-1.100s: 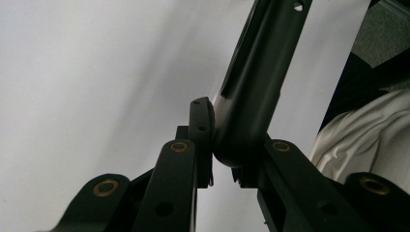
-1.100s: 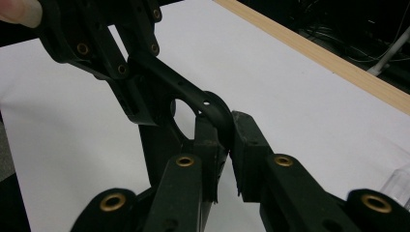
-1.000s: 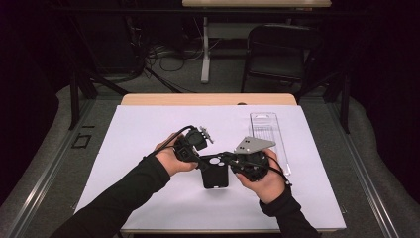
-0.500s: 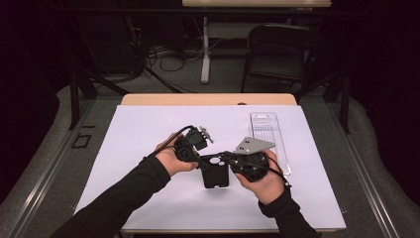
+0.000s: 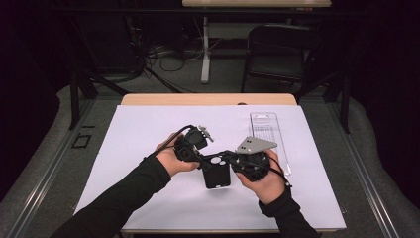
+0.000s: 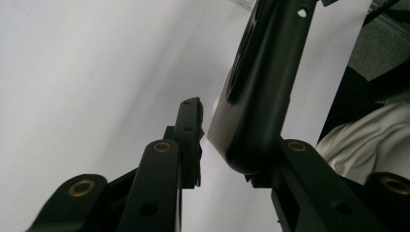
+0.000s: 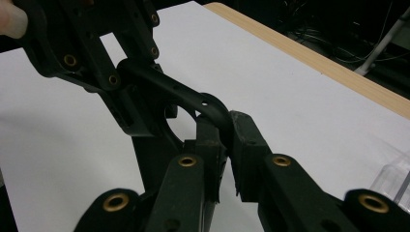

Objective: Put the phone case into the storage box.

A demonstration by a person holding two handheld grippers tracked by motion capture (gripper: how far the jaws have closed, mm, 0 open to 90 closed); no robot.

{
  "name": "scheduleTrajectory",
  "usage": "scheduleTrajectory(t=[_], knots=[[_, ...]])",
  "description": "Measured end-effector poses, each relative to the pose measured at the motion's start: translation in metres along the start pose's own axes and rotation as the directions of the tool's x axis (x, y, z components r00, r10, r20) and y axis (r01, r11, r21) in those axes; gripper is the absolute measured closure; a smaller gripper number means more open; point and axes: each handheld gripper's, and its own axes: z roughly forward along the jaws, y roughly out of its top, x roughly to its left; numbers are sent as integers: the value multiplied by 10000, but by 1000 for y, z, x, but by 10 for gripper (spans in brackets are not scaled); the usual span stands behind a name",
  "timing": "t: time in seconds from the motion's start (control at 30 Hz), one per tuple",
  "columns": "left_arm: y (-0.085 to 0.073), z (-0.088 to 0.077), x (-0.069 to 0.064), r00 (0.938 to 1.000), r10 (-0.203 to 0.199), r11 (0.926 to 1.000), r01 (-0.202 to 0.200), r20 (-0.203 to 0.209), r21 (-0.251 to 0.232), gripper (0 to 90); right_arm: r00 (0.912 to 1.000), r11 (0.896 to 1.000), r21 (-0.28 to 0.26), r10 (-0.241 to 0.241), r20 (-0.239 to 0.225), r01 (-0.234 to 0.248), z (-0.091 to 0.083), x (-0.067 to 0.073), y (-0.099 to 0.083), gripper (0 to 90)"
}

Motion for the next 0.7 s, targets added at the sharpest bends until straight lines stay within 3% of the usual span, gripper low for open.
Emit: scheduleTrajectory(t=[0.3,0.7], knots=[[-3,-2,1,9999,-118,9987,112,-109,-499,545,10000,10000,-24,50,51,-50,0,-4,-2,841],[-15,-9,0,9984,195,9944,-250,-536,-1023,457,9996,9998,-132,179,239,-176,-5,-12,-3,841]])
